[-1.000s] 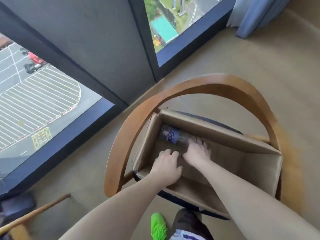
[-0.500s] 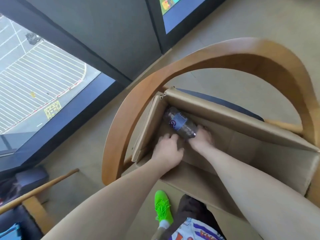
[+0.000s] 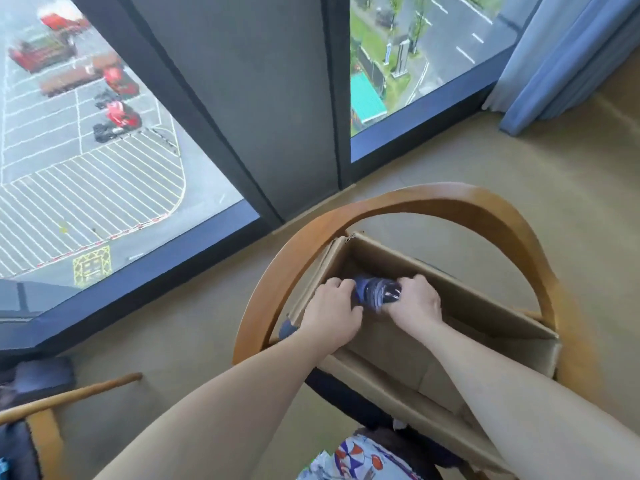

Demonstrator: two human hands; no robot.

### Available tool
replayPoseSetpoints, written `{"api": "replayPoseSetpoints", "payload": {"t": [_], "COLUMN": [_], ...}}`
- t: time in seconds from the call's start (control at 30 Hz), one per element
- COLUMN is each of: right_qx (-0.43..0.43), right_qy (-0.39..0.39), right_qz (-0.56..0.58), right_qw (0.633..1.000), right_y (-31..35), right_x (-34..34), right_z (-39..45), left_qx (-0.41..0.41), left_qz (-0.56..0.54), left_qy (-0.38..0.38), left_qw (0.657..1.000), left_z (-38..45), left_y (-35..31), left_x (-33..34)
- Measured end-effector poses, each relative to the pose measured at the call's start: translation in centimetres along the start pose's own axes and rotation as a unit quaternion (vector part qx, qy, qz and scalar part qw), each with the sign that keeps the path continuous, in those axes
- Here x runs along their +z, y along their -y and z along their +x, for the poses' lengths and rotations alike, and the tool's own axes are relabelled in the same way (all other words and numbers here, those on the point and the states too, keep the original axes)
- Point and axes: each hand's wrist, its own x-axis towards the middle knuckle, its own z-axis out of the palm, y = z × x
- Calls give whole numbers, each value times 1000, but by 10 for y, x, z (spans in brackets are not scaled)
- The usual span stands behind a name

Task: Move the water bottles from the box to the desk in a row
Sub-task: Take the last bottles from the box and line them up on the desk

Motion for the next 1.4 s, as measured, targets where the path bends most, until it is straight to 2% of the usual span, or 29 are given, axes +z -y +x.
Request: {"api": "replayPoseSetpoints", "payload": {"t": [0.23, 0.33, 0.5, 0.63, 0.73, 0.87, 1.0, 1.13, 1.27, 1.4], "right_qx": [-78, -151, -307, -368, -408, -457, -459, -510, -533, -553], "right_qy": [-56, -89, -114, -129, -60, 40, 192, 279, 367, 479], "right_qz": [83, 123, 183, 287, 356, 375, 413, 370, 307, 232], "right_qw": [992, 977, 927, 875, 838, 805, 763, 725, 698, 641], "right_y": [50, 81, 146, 205, 256, 311, 352, 376, 387, 380], "right_x": [-57, -74, -88, -65, -29, 36, 112, 190, 268, 347], "right_z": [-82, -127, -226, -312, -382, -476, -578, -681, -780, -878], "left_qx": [33, 27, -8, -38, -72, -151, -254, -368, -466, -569], "left_qz": [-26, -38, -87, -89, -85, -65, -62, -70, -72, -86], "left_qy": [-136, -194, -295, -377, -433, -493, -536, -556, -581, -575], "left_qw": [990, 980, 951, 921, 894, 854, 803, 742, 664, 581], "left_z": [-62, -107, -194, -278, -353, -465, -584, -697, -806, -910], "left_y": [-1, 9, 46, 90, 135, 206, 276, 333, 373, 402], "left_x": [-78, -114, -176, -217, -244, -264, -251, -221, -178, -126]}}
